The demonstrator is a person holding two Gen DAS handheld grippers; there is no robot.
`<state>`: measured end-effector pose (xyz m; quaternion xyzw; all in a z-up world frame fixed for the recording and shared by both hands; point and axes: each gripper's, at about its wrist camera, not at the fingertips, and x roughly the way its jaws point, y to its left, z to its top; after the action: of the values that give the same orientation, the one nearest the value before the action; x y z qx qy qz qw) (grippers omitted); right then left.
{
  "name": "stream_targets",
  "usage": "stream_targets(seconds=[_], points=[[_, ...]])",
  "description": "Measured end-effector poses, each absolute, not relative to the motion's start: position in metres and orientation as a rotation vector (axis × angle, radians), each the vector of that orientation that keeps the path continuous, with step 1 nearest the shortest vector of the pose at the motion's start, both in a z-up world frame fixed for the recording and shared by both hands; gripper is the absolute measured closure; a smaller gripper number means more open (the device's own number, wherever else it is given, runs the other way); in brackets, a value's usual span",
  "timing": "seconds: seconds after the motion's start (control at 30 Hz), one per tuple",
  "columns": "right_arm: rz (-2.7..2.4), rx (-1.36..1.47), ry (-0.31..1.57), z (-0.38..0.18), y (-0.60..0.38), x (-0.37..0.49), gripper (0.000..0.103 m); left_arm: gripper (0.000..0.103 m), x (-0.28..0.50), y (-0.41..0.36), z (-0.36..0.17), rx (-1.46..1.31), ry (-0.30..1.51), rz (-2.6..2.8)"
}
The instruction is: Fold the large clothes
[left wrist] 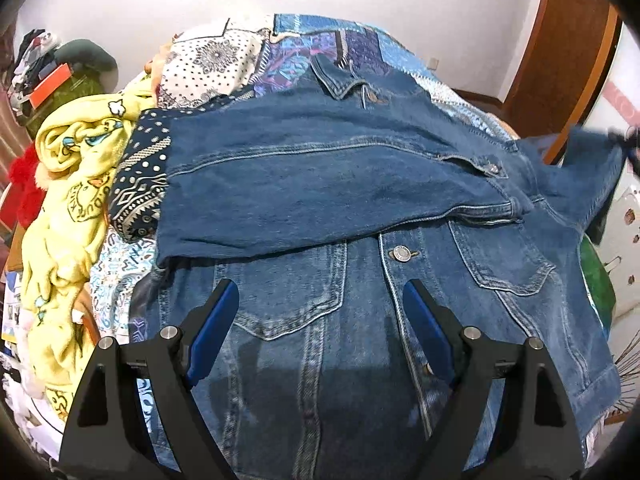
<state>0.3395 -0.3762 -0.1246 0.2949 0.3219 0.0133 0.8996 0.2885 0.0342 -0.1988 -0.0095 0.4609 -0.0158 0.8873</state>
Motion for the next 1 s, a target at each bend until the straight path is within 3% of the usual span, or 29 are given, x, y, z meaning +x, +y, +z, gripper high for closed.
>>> stream_targets(seconds=[0.13, 0.27, 0.57, 0.77, 0.9, 1.0], points=[[0.171, 0.531, 0.614, -0.077, -0.314, 0.348, 0.094, 0.018, 0.280, 0.044, -0.189, -0.018, 0.928, -0.018], [0.300, 0.475, 0.639, -0.072, -0.245, 0.363, 0.094, 0.015, 0.271, 0.057, -0.182, -0.034, 0.908, -0.017], [0.484, 0.396, 0.936, -0.163, -0.125, 0.385, 0.094, 0.014, 0.254, 0.083, -0.177, -0.074, 0.897, 0.021], [0.500, 0.334, 1.162, -0.219, -0.095, 0.375, 0.094, 0.014, 0.250, 0.084, -0.174, -0.065, 0.893, 0.034], [0.522, 0.291, 1.228, -0.226, -0.099, 0.365, 0.090, 0.014, 0.256, 0.073, -0.167, -0.041, 0.885, 0.022], [0.578, 0.312, 1.252, -0.218, -0.112, 0.361, 0.073, 0.014, 0.264, 0.058, -0.158, -0.004, 0.867, 0.005]])
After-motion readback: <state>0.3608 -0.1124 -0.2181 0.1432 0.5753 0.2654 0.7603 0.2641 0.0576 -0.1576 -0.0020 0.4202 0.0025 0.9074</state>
